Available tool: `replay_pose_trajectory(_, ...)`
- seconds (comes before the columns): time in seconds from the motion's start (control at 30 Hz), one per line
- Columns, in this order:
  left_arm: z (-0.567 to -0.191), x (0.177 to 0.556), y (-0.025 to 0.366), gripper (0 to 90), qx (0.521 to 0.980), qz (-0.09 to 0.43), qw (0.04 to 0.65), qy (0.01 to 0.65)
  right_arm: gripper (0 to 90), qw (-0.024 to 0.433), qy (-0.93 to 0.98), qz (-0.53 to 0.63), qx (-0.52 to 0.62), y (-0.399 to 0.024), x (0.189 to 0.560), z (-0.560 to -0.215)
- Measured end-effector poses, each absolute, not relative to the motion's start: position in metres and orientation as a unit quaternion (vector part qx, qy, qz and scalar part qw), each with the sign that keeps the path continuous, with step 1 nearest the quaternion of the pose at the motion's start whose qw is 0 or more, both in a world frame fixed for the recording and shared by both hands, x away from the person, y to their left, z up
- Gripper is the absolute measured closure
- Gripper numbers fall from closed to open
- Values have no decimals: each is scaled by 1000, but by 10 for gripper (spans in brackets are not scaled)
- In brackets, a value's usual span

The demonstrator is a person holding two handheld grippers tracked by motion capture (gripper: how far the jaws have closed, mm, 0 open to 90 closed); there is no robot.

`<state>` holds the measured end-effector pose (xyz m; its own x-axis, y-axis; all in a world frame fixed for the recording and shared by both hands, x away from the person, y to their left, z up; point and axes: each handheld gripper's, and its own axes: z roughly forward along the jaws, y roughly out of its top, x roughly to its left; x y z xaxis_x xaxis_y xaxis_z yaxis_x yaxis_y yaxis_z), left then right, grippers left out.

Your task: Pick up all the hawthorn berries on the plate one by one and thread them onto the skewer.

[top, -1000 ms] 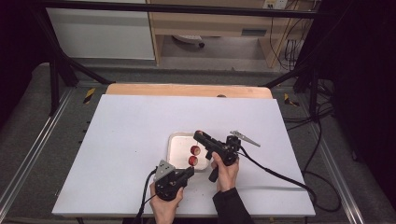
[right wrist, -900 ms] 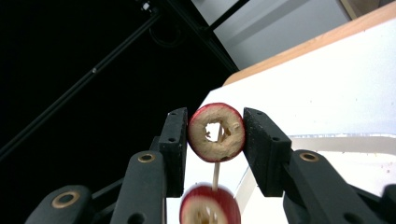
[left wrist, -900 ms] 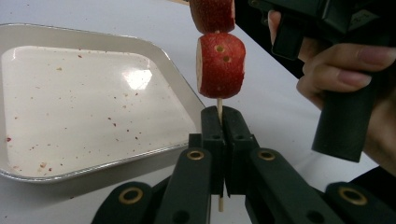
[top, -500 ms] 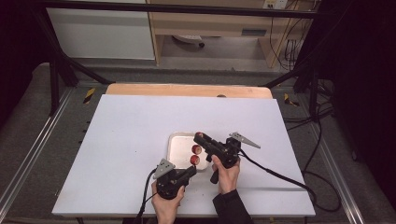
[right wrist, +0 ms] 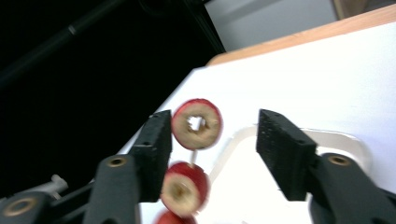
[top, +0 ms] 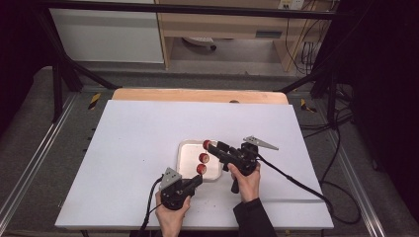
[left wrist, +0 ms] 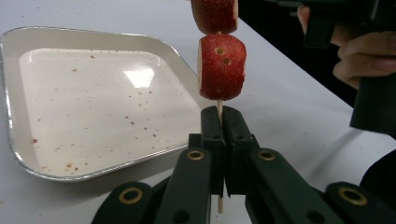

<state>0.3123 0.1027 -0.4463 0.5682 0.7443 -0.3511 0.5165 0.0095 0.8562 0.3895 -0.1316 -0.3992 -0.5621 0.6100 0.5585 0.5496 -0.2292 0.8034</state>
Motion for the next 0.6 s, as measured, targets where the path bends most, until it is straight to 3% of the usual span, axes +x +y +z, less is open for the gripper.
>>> replay_pose_trajectory(0.3, -442, 316, 114, 883, 721, 122, 519, 442, 186, 70, 700, 561, 437, -152, 392, -393)
replay_pose_trajectory(0.6, -433, 320, 126, 883, 737, 127, 504, 432, 81, 88, 750, 509, 413, -177, 391, -408)
